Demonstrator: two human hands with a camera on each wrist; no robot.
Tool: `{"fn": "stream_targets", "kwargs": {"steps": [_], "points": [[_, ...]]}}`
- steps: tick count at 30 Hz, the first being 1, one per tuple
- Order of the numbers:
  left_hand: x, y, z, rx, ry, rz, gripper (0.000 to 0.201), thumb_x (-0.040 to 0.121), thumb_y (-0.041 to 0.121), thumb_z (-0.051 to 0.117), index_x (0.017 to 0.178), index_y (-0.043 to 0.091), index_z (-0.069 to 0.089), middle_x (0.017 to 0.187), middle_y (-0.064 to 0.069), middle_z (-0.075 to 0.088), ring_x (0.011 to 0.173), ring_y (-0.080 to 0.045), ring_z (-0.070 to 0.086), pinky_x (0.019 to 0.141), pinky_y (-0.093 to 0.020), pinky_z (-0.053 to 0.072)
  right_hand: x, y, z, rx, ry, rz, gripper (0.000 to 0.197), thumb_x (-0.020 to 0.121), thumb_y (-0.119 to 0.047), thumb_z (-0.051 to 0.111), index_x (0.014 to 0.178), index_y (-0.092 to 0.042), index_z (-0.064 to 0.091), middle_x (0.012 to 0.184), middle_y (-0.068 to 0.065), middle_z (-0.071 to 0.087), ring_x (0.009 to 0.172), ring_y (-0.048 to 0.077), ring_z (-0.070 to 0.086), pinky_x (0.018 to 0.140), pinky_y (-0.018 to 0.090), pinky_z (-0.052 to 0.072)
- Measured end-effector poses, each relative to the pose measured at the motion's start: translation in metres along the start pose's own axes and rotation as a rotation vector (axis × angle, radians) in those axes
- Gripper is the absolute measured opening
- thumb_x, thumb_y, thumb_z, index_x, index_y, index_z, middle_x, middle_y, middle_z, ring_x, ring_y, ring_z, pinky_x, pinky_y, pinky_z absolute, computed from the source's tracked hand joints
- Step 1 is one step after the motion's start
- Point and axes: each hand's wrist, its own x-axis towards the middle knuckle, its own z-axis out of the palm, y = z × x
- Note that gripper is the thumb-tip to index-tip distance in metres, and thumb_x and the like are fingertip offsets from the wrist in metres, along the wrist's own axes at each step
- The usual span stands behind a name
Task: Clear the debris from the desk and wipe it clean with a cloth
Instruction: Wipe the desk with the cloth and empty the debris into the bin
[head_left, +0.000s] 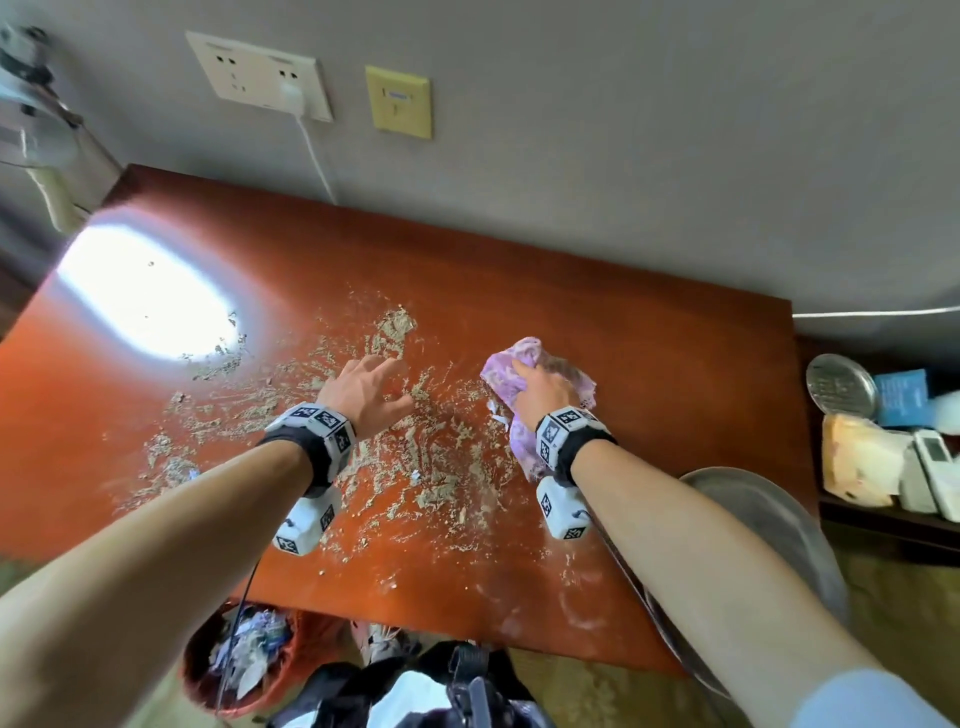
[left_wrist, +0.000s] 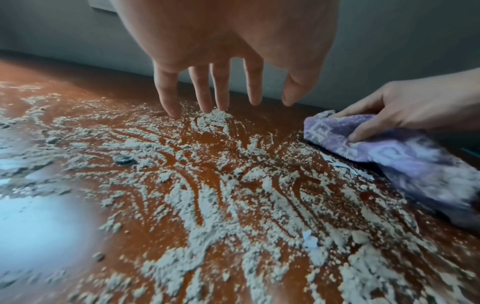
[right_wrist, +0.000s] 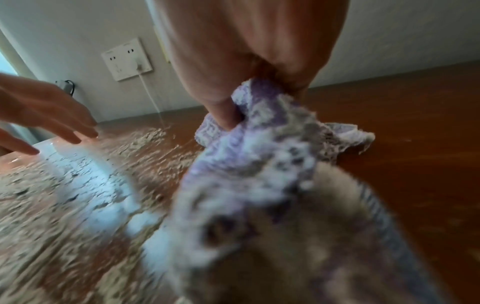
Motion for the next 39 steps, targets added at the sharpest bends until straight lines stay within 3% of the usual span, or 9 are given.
{"fn": "stream_targets", "kwargs": {"steps": [2,4,6,10,18,24,30,36,39], "points": [[0.002,0.008,0.001,-0.001,0.006,0.018,0.047,0.086,0.058,0.047,0.126,0.033,0.047,0.14,-0.003,0.045,0.115,-0.02,0.051,0.088,-0.049,0.054,-0.001,0.013,-0.015,-0.001,0.051,0.021,0.063,0.097,-0.004,0.042,0.151,-0.035,0.035,0.081,0.006,0.06,0.064,0.02,0.05,0.051,0.026,0.043],[0.003,0.016,0.002,0.006,0.013,0.027,0.046,0.089,0.056,0.05,0.128,0.032,0.047,0.144,-0.003,0.042,0.117,-0.02,0.05,0.092,-0.05,0.052,-0.003,0.03,-0.03,-0.02,0.085,0.044,0.06,0.097,-0.008,0.045,0.149,-0.036,0.036,0.107,0.013,0.066,0.085,0.028,0.06,0.067,0.032,0.05],[0.004,0.024,0.003,0.003,0.022,0.031,0.05,0.088,0.058,0.05,0.131,0.034,0.045,0.146,-0.002,0.04,0.113,-0.02,0.054,0.092,-0.051,0.052,-0.004,0.051,-0.045,-0.053,0.108,0.084,0.058,0.098,-0.012,0.046,0.149,-0.037,0.035,0.132,0.016,0.057,0.113,0.035,0.058,0.088,0.037,0.049],[0.005,0.038,0.006,0.032,0.018,0.015,0.051,0.09,0.056,0.049,0.134,0.034,0.043,0.147,-0.002,0.039,0.125,-0.021,0.045,0.097,-0.052,0.049,0.004,0.098,-0.054,-0.083,0.124,0.201,0.058,0.099,-0.014,0.043,0.151,-0.037,0.032,0.15,0.015,0.04,0.132,0.038,0.045,0.103,0.043,0.04],[0.0,0.051,0.014,0.045,0.05,-0.041,0.049,0.089,0.054,0.051,0.134,0.034,0.044,0.146,-0.003,0.04,0.128,-0.021,0.042,0.097,-0.051,0.049,0.029,0.127,-0.038,-0.08,0.124,0.255,0.057,0.097,-0.014,0.045,0.151,-0.027,0.03,0.144,0.021,0.041,0.122,0.041,0.052,0.097,0.047,0.049],[-0.012,0.05,0.012,0.062,0.08,-0.106,0.057,0.092,0.053,0.051,0.142,0.028,0.04,0.154,-0.006,0.031,0.136,-0.024,0.037,0.102,-0.049,0.045,0.045,0.101,-0.032,-0.052,0.067,0.203,0.06,0.094,-0.014,0.053,0.148,-0.028,0.031,0.152,0.02,0.029,0.129,0.046,0.044,0.1,0.054,0.045],[-0.029,0.028,0.011,0.013,0.103,-0.17,0.047,0.091,0.049,0.052,0.134,0.032,0.046,0.148,-0.006,0.038,0.126,-0.021,0.046,0.093,-0.046,0.05,0.056,0.042,-0.02,-0.135,0.017,0.075,0.068,0.095,-0.016,0.054,0.152,-0.033,0.022,0.161,0.017,0.01,0.138,0.044,0.034,0.102,0.055,0.045],[-0.045,0.001,0.016,-0.001,0.093,-0.216,0.051,0.091,0.051,0.05,0.137,0.029,0.044,0.148,-0.007,0.037,0.128,-0.023,0.043,0.096,-0.048,0.05,0.037,-0.021,0.007,-0.176,-0.029,-0.116,0.07,0.094,-0.012,0.053,0.153,-0.034,0.021,0.157,0.022,0.018,0.126,0.041,0.048,0.089,0.05,0.054],[-0.05,-0.012,0.016,-0.016,0.092,-0.208,0.052,0.091,0.054,0.049,0.137,0.029,0.044,0.15,-0.006,0.035,0.129,-0.023,0.042,0.096,-0.048,0.049,0.019,-0.045,0.019,-0.199,-0.082,-0.217,0.063,0.097,-0.014,0.052,0.151,-0.035,0.028,0.15,0.022,0.031,0.122,0.041,0.05,0.092,0.048,0.053]]}}
